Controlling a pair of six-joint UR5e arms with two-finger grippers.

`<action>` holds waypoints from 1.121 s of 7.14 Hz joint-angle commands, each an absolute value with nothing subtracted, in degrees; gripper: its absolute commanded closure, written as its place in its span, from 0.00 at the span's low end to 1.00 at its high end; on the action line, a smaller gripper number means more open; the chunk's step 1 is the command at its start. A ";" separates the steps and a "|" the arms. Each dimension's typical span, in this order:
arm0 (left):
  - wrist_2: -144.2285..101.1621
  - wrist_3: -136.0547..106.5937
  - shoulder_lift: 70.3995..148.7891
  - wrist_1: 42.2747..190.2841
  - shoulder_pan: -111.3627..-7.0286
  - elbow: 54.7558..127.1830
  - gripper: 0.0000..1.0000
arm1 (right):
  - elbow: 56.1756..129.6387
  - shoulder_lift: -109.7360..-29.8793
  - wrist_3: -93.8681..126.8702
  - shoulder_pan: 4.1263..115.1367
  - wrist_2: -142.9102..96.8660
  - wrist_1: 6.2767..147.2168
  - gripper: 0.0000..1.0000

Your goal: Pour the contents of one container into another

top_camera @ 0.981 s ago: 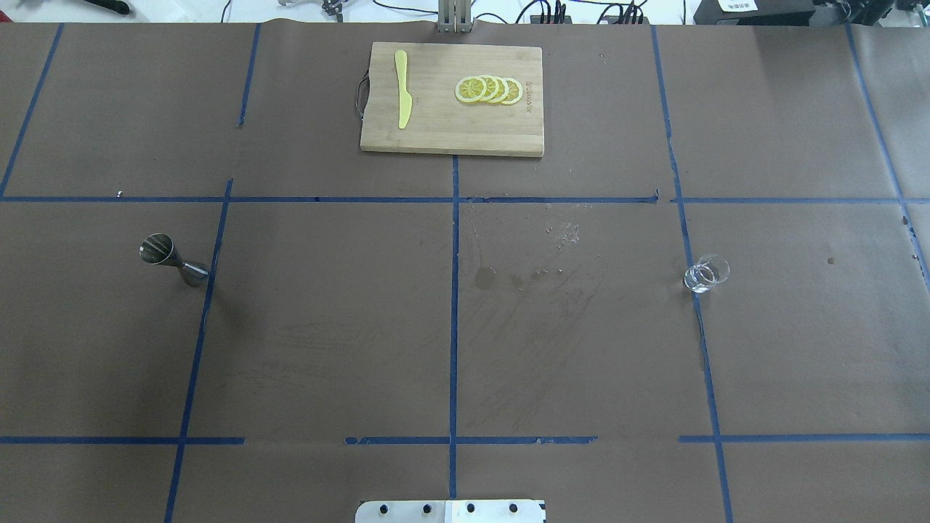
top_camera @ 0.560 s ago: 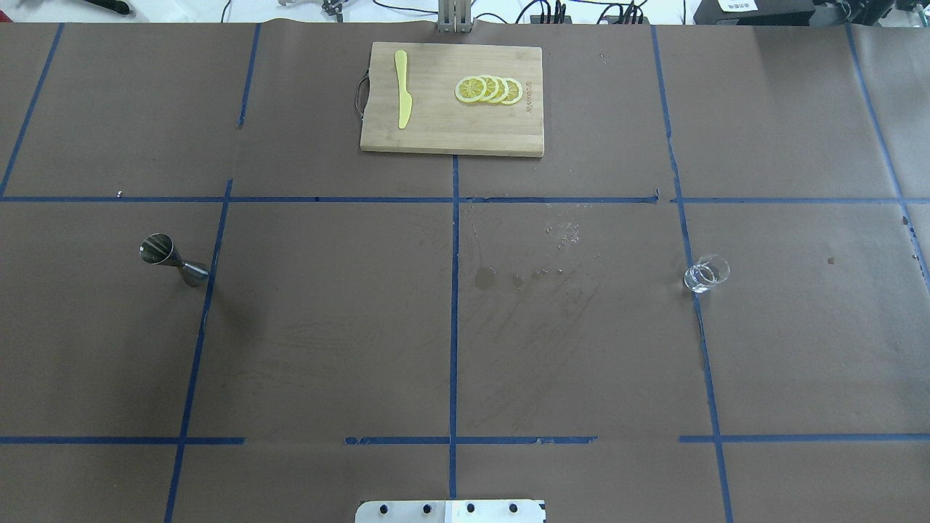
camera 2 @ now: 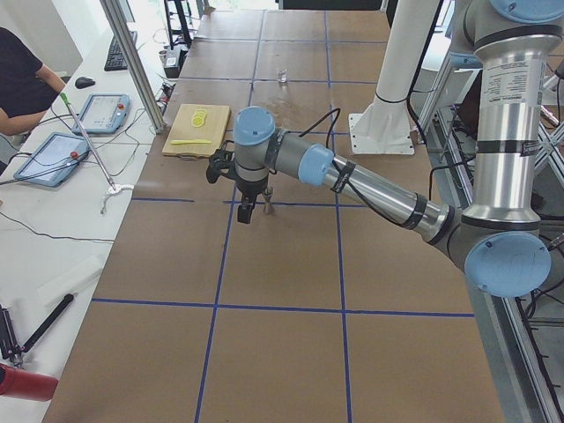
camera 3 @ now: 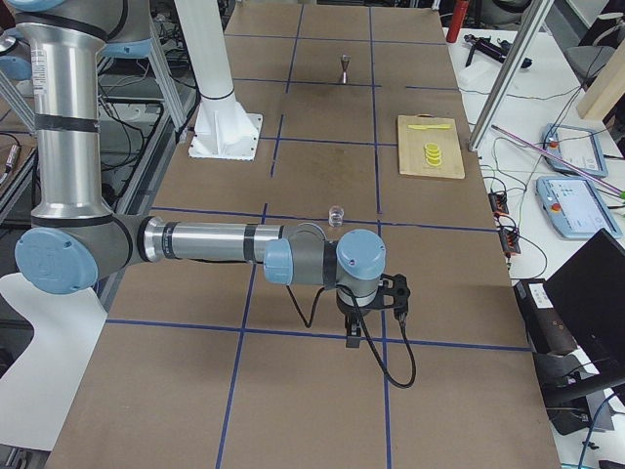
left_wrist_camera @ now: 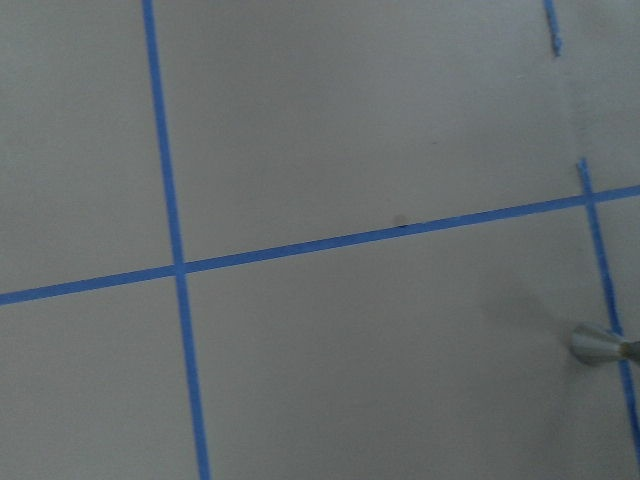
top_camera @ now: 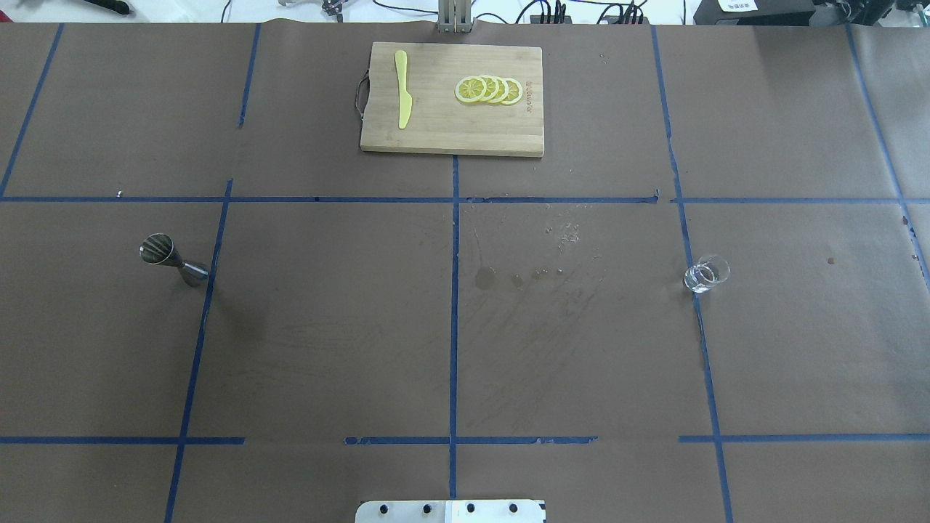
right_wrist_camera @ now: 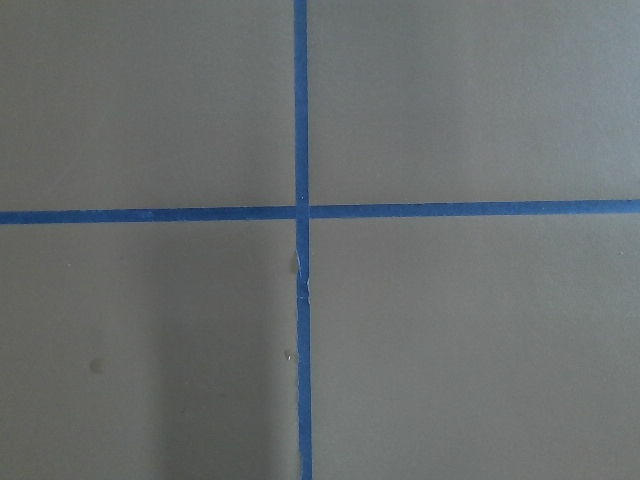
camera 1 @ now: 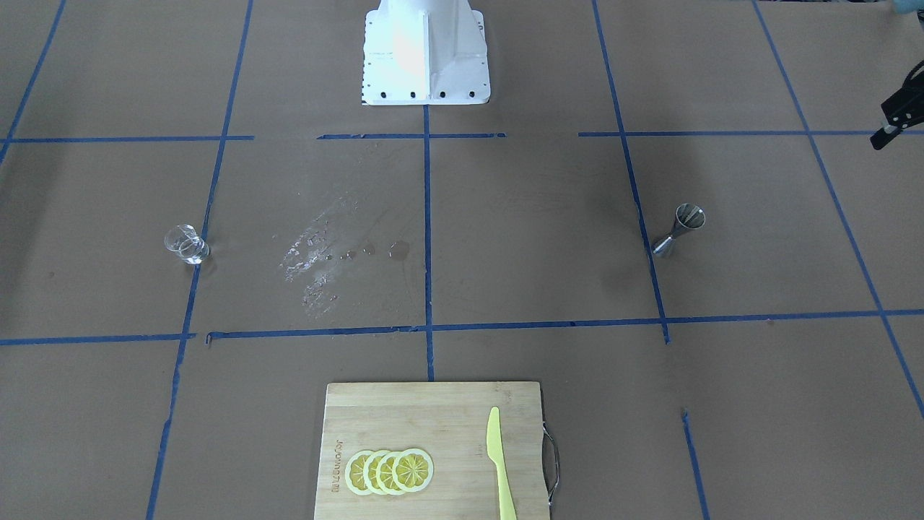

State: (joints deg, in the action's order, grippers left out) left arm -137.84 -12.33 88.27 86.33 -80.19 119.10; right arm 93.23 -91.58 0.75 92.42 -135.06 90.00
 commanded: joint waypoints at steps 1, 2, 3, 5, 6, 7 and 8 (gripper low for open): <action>-135.01 -25.57 86.93 89.45 -73.86 127.14 0.00 | 93.43 -91.67 0.88 91.94 -135.00 89.91 0.00; -134.83 -31.93 83.53 95.65 -70.96 129.09 0.00 | 93.25 -91.67 0.88 91.76 -135.00 89.91 0.00; -131.52 -38.60 77.84 108.94 -68.75 129.37 0.00 | 93.34 -91.67 0.97 91.50 -135.00 89.74 0.00; -121.25 -52.24 72.95 122.15 -59.02 130.16 0.00 | 93.16 -90.89 0.79 91.06 -134.91 90.00 0.00; -115.02 -58.21 72.95 122.17 -53.23 131.73 0.00 | 93.25 -89.66 0.44 90.97 -134.91 90.00 0.00; -108.17 -64.19 72.95 122.17 -47.08 133.40 0.00 | 93.34 -90.17 1.05 90.88 -135.09 89.74 0.00; -102.02 -65.99 72.86 121.91 -41.98 134.03 0.00 | 93.34 -90.44 1.40 90.88 -134.91 89.74 0.00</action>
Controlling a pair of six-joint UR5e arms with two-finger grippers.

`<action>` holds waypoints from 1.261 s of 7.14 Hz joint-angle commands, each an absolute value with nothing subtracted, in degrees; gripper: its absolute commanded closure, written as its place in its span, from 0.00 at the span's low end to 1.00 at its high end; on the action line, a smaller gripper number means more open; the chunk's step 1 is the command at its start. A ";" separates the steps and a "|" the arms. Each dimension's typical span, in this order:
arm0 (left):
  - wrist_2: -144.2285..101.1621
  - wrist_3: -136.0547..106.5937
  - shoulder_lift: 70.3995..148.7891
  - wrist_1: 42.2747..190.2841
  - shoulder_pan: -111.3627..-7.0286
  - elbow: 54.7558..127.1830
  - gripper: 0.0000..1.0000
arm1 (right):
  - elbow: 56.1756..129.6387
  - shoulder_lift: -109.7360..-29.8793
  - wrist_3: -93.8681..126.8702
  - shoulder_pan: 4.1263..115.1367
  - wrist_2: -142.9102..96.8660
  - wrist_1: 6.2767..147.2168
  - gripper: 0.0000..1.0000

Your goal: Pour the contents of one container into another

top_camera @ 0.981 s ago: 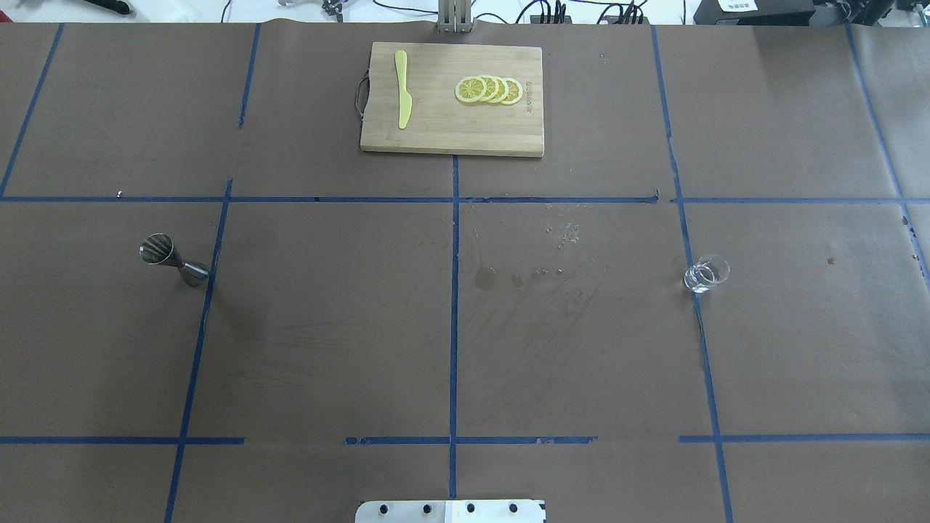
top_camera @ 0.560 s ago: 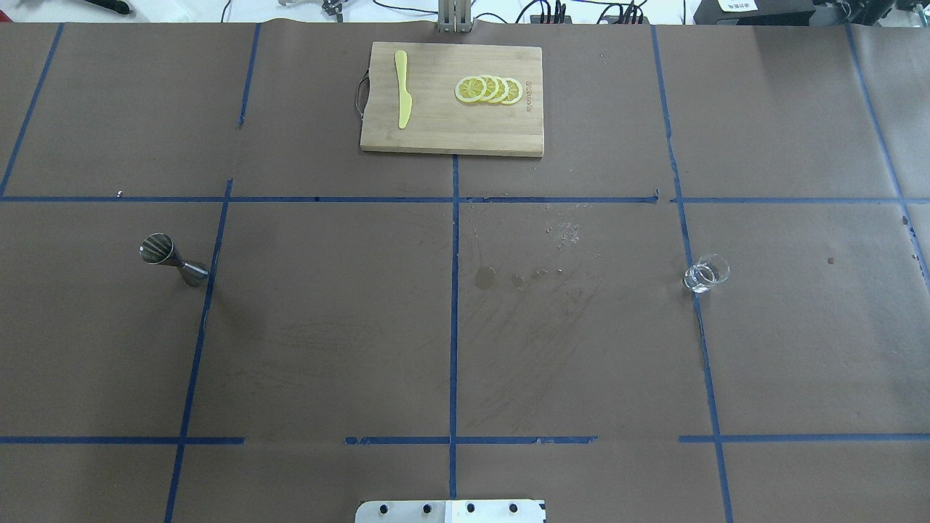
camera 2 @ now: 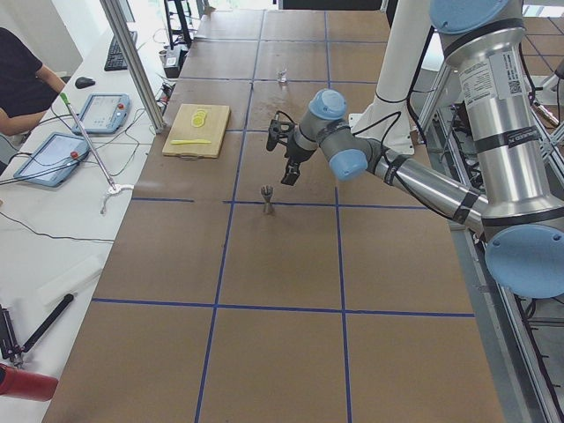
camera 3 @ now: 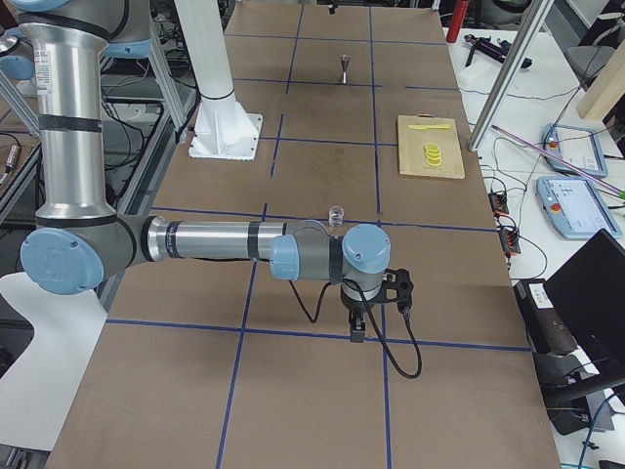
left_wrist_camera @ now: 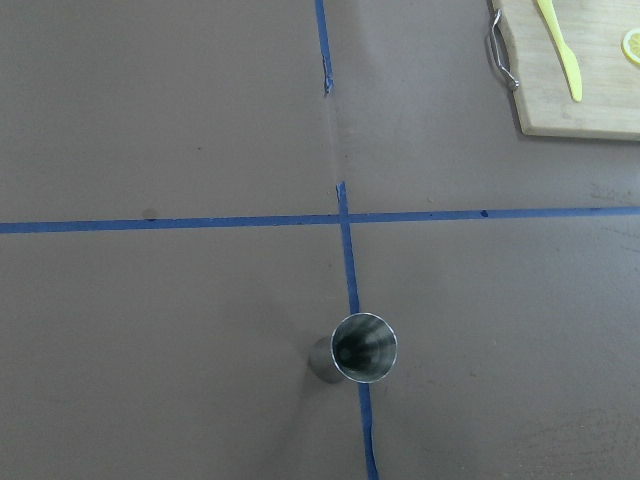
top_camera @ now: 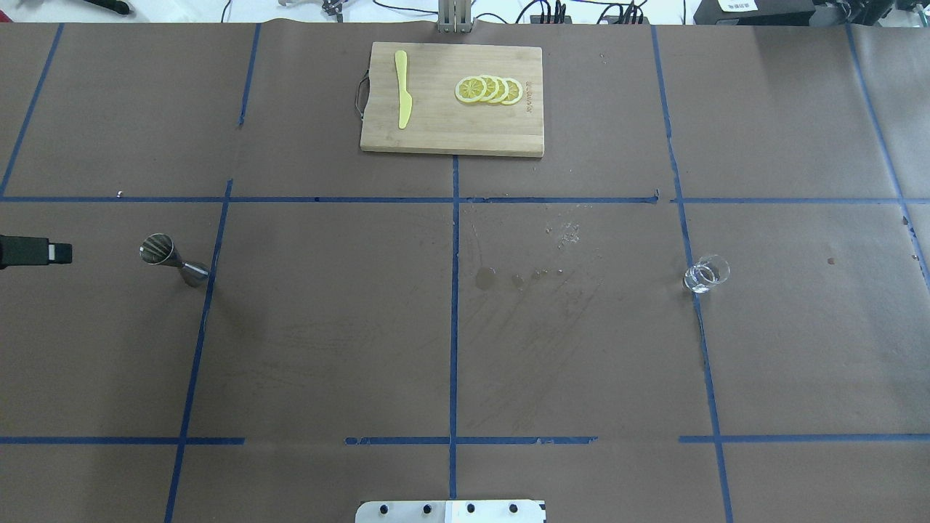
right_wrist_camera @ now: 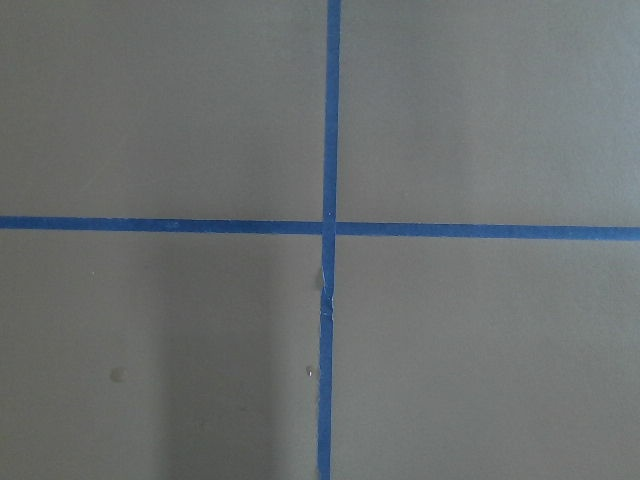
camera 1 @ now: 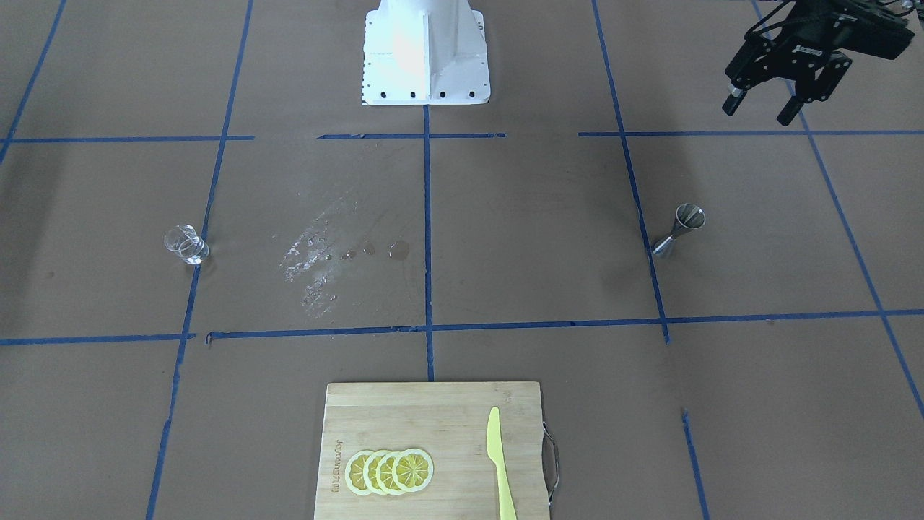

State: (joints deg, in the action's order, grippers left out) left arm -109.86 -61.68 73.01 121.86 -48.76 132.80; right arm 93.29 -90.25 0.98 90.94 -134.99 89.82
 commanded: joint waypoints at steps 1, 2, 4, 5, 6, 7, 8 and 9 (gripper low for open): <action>-95.08 -67.05 71.64 121.82 -37.49 134.03 0.00 | 93.34 -90.53 1.84 90.88 -135.87 89.74 0.00; -86.31 -72.37 70.85 120.95 -30.57 133.86 0.00 | 93.43 -90.53 1.93 90.88 -138.05 89.56 0.00; -73.44 -83.02 71.19 115.34 -19.99 133.77 0.00 | 94.66 -90.62 2.02 90.88 -138.25 89.65 0.00; -67.39 -83.32 71.37 113.92 -16.30 133.33 0.00 | 95.27 -90.62 2.02 90.88 -138.25 89.65 0.00; -62.45 -85.50 73.98 112.08 -13.82 131.33 0.00 | 95.88 -90.62 2.02 90.88 -138.25 89.65 0.00; -58.75 -86.13 78.53 111.80 -13.54 127.31 0.00 | 96.32 -90.62 2.02 90.88 -138.25 89.65 0.00; -55.14 -88.66 80.75 111.80 -12.84 122.83 0.00 | 96.42 -90.53 2.02 90.79 -138.16 89.56 0.00; -50.76 -91.55 83.29 111.71 -12.22 118.52 0.01 | 96.85 -90.61 2.02 90.79 -138.16 89.65 0.00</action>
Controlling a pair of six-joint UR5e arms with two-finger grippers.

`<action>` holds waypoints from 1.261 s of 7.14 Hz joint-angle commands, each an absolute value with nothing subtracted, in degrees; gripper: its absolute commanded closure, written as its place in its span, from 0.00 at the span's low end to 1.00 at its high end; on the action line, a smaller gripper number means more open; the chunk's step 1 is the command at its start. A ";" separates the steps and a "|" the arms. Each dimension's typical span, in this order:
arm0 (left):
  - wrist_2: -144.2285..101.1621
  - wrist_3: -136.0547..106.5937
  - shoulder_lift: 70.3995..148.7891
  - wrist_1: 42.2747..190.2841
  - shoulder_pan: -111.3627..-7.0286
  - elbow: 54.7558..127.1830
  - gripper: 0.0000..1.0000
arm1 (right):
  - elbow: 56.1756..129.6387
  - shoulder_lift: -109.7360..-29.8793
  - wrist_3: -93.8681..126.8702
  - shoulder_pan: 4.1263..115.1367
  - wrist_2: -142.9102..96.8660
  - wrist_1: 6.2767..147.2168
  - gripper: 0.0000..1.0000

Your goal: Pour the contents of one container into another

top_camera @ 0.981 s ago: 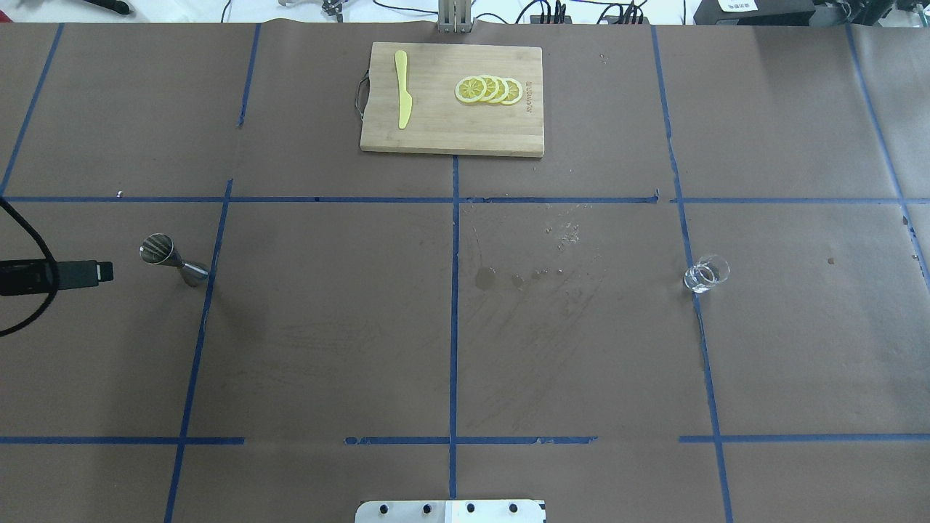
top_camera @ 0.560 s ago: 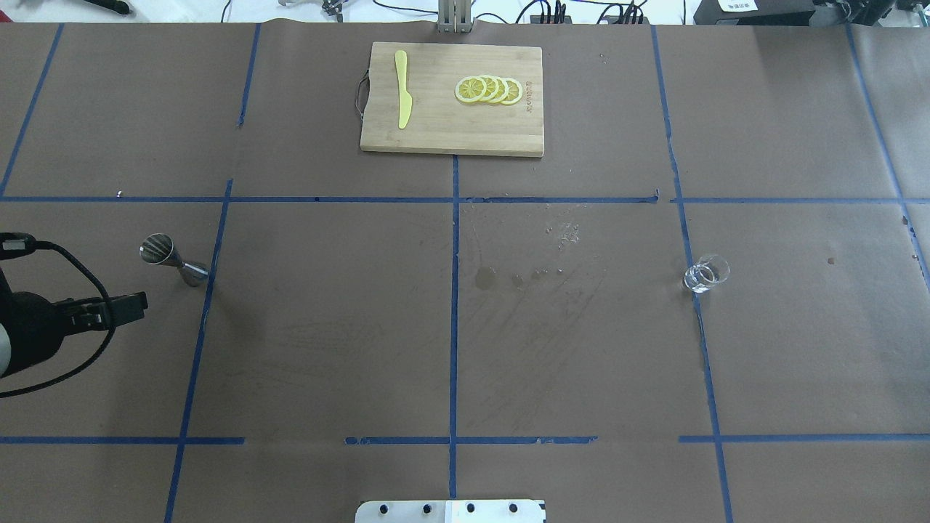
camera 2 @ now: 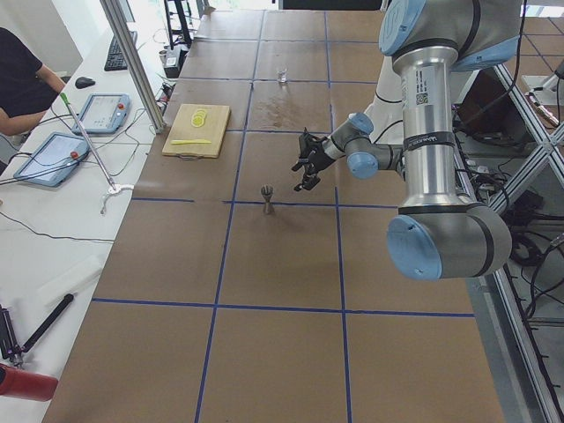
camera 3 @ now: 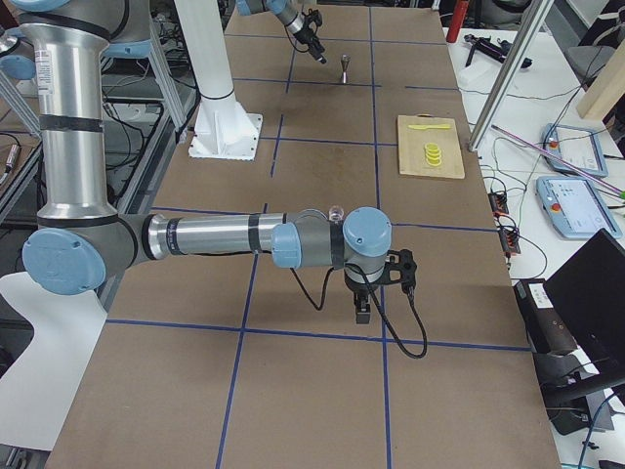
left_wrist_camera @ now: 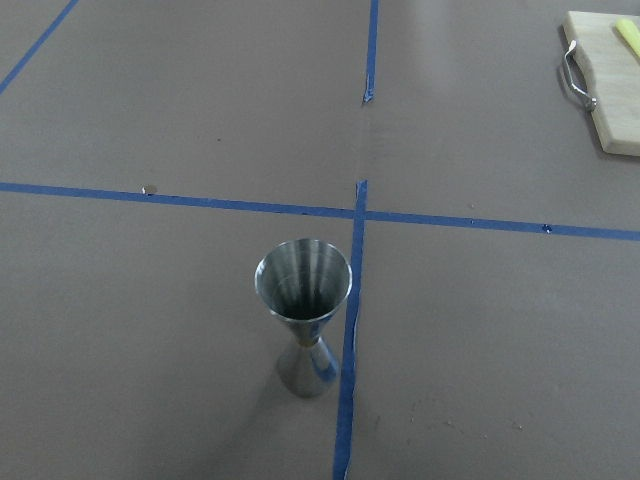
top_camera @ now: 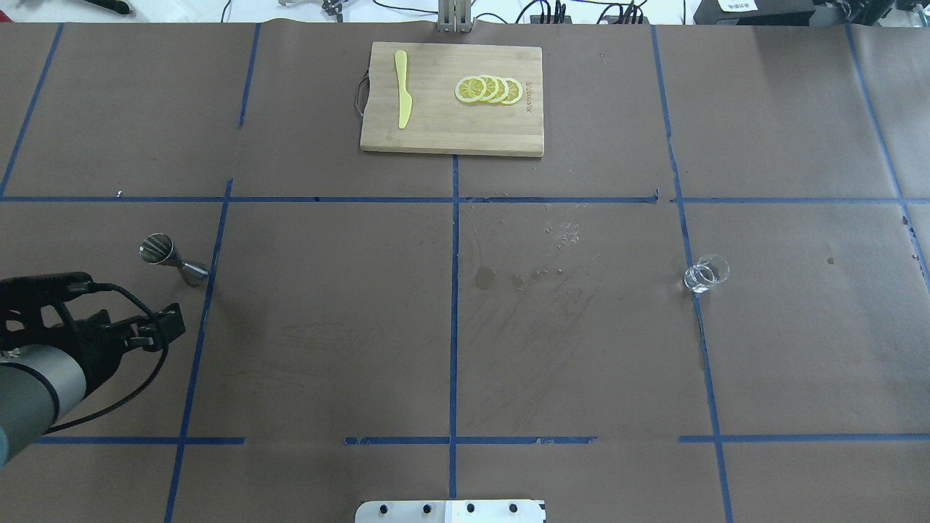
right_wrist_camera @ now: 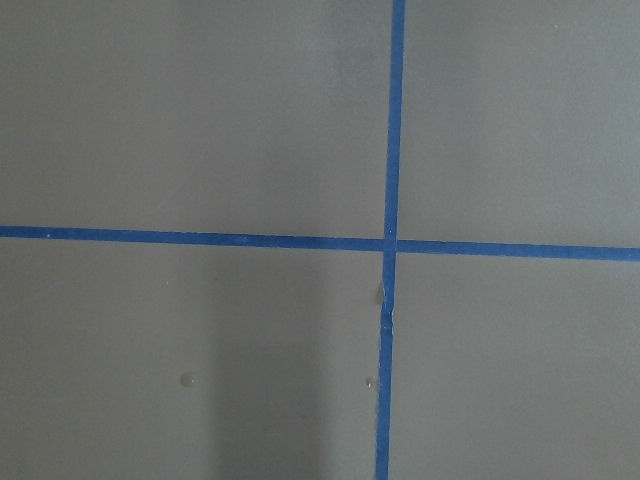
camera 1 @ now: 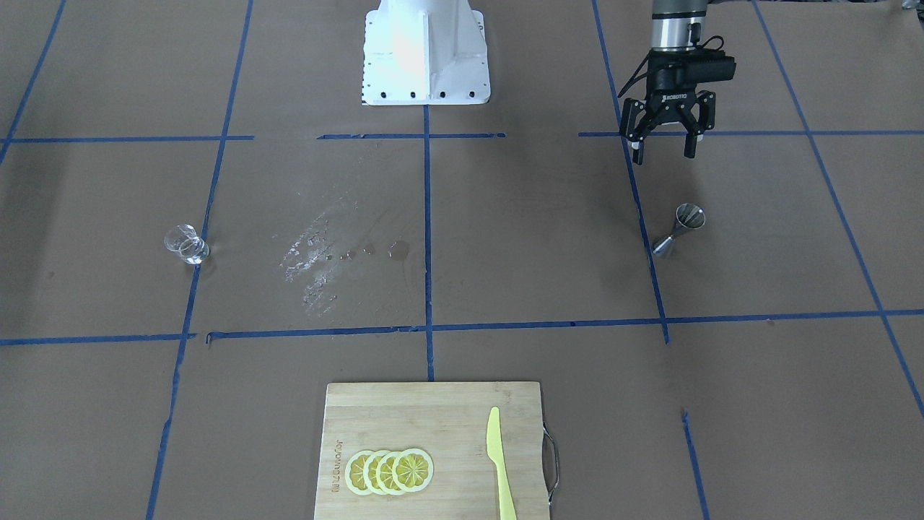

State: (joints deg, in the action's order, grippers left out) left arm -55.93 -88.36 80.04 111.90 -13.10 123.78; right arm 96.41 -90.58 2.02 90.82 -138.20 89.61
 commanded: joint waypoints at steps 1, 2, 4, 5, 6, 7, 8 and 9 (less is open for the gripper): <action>-47.32 -91.67 83.76 111.71 -12.22 116.82 0.01 | 97.29 -90.44 2.46 90.36 -138.34 89.65 0.00; -44.85 -92.80 83.85 111.71 -12.22 114.89 0.01 | 98.60 -90.44 5.59 89.31 -138.43 89.65 0.00; -39.84 -94.03 84.02 111.80 -12.22 112.25 0.02 | 100.46 -90.44 8.26 88.51 -138.43 89.65 0.00; -39.03 -97.35 85.24 111.88 -11.96 109.19 0.02 | 100.46 -90.53 8.35 88.42 -138.43 89.65 0.00; -37.02 -97.73 87.95 111.88 -11.95 104.98 0.02 | 101.24 -90.53 8.44 88.42 -138.51 89.65 0.00; -36.39 -98.95 89.20 111.80 -11.95 103.55 0.02 | 102.21 -90.53 9.39 88.33 -138.43 89.65 0.00; -35.08 -99.14 89.30 111.80 -11.95 103.27 0.05 | 103.70 -90.61 12.36 87.63 -138.25 89.65 0.00; -34.02 -99.14 89.47 111.80 -11.95 103.18 0.07 | 106.23 -90.70 17.44 86.15 -137.82 89.65 0.00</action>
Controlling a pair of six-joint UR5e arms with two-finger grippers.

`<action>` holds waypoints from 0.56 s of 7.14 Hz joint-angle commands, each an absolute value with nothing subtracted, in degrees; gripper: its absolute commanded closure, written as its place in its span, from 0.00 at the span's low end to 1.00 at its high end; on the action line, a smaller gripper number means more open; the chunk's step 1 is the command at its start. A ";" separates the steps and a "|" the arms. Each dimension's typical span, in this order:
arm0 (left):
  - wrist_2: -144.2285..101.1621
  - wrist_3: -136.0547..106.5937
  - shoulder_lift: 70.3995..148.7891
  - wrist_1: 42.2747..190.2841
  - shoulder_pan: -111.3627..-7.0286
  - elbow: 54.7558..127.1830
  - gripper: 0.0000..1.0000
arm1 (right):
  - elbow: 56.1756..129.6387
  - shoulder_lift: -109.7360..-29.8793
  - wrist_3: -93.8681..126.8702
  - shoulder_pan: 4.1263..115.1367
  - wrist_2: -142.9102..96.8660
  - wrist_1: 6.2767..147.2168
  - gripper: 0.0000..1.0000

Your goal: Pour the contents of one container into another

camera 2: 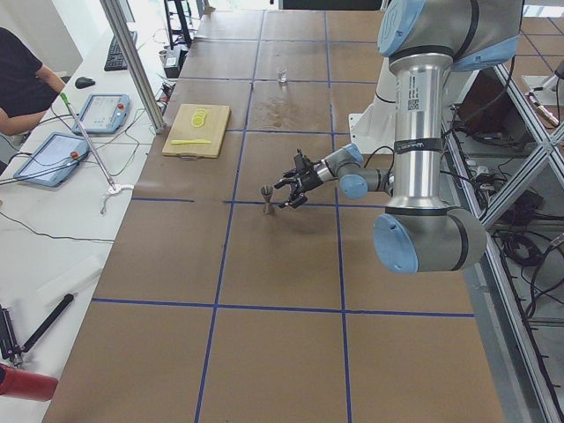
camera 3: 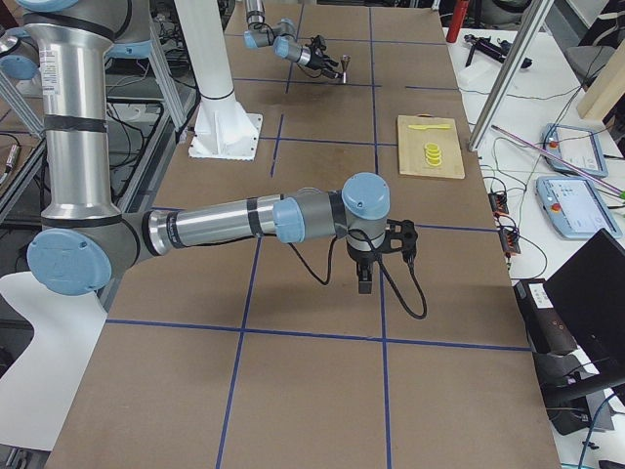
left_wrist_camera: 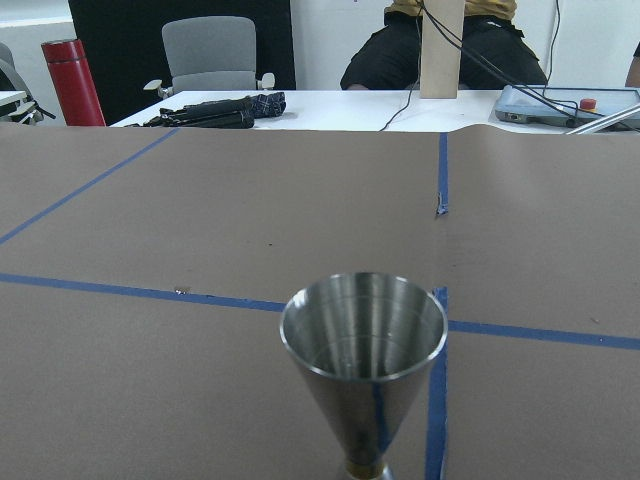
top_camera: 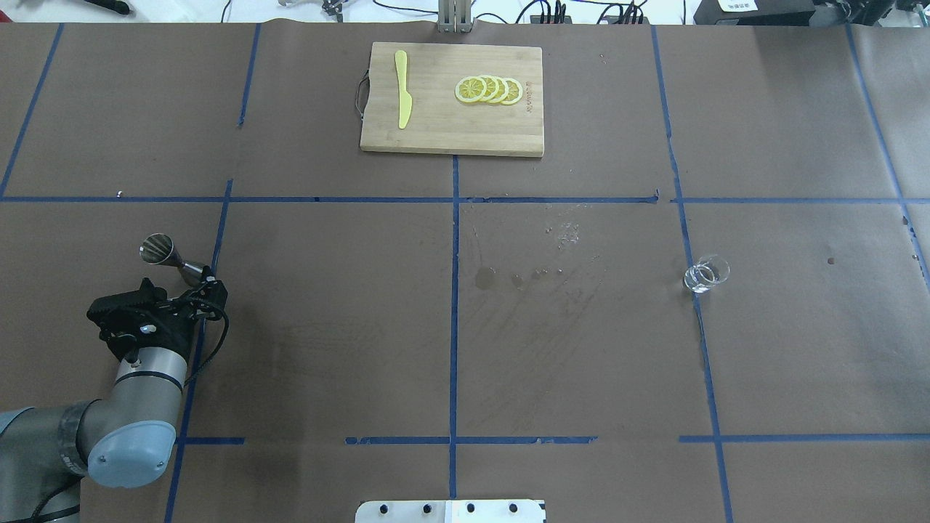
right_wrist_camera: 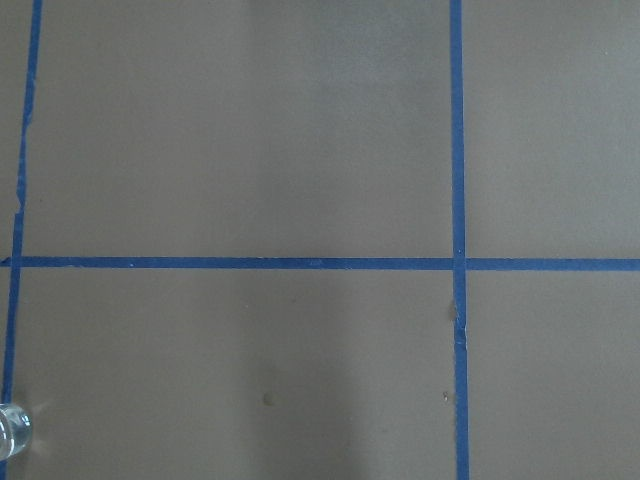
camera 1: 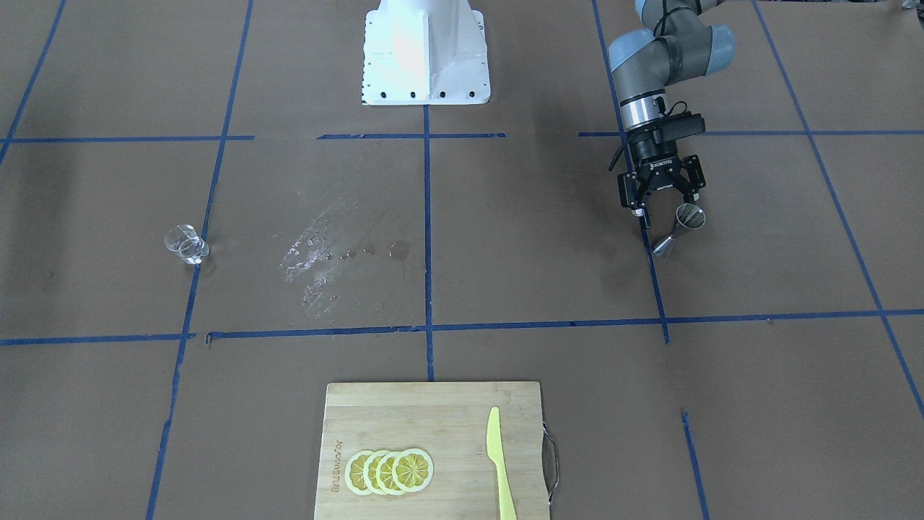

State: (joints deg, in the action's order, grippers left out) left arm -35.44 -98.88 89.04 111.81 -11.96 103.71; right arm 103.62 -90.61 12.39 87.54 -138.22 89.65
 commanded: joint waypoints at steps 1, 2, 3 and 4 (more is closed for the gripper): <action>-32.53 -99.14 89.47 111.80 -11.95 102.84 0.08 | 107.91 -90.70 20.45 85.00 -137.73 89.74 0.00; -31.04 -99.14 89.65 111.80 -11.95 102.40 0.09 | 109.15 -90.79 22.39 84.03 -137.72 89.74 0.00; -30.50 -99.14 90.78 111.80 -11.95 100.74 0.09 | 110.20 -90.79 24.67 83.07 -137.64 89.74 0.00; -30.41 -99.14 92.36 111.80 -11.95 99.42 0.10 | 111.35 -90.97 25.92 82.62 -137.64 89.74 0.00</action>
State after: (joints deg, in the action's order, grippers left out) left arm -30.90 -99.14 90.76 111.80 -11.95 101.04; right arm 109.86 -90.83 23.76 83.47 -137.68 89.73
